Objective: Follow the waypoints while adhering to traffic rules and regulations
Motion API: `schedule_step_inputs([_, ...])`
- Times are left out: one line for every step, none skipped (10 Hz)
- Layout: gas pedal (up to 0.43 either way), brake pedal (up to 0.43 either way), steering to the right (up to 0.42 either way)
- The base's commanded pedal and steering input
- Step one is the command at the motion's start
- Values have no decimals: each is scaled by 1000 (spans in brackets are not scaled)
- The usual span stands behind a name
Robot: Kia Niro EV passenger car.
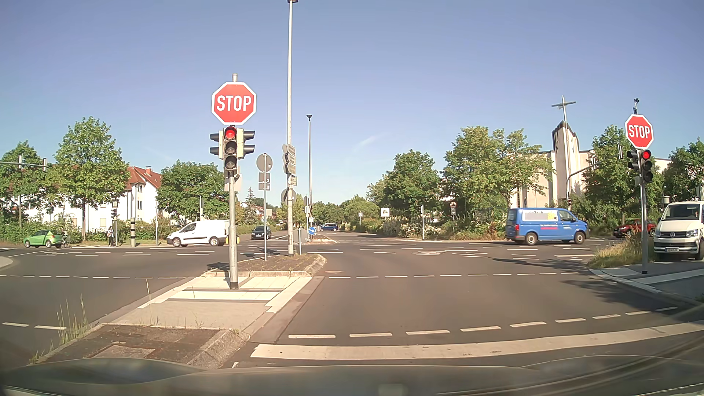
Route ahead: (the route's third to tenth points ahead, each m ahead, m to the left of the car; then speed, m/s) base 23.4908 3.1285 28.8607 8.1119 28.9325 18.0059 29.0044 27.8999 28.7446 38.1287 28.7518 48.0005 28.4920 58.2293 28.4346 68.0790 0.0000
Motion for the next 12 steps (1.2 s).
schedule_step_inputs([0,305,12])
schedule_step_inputs([0,305,12])
schedule_step_inputs([0,305,12])
schedule_step_inputs([0,305,12])
schedule_step_inputs([0,305,12])
schedule_step_inputs([0,305,12])
schedule_step_inputs([0,305,12])
schedule_step_inputs([0,305,12])
schedule_step_inputs([0,305,12])
schedule_step_inputs([0,305,12])
schedule_step_inputs([0,305,12])
schedule_step_inputs([0,305,12])
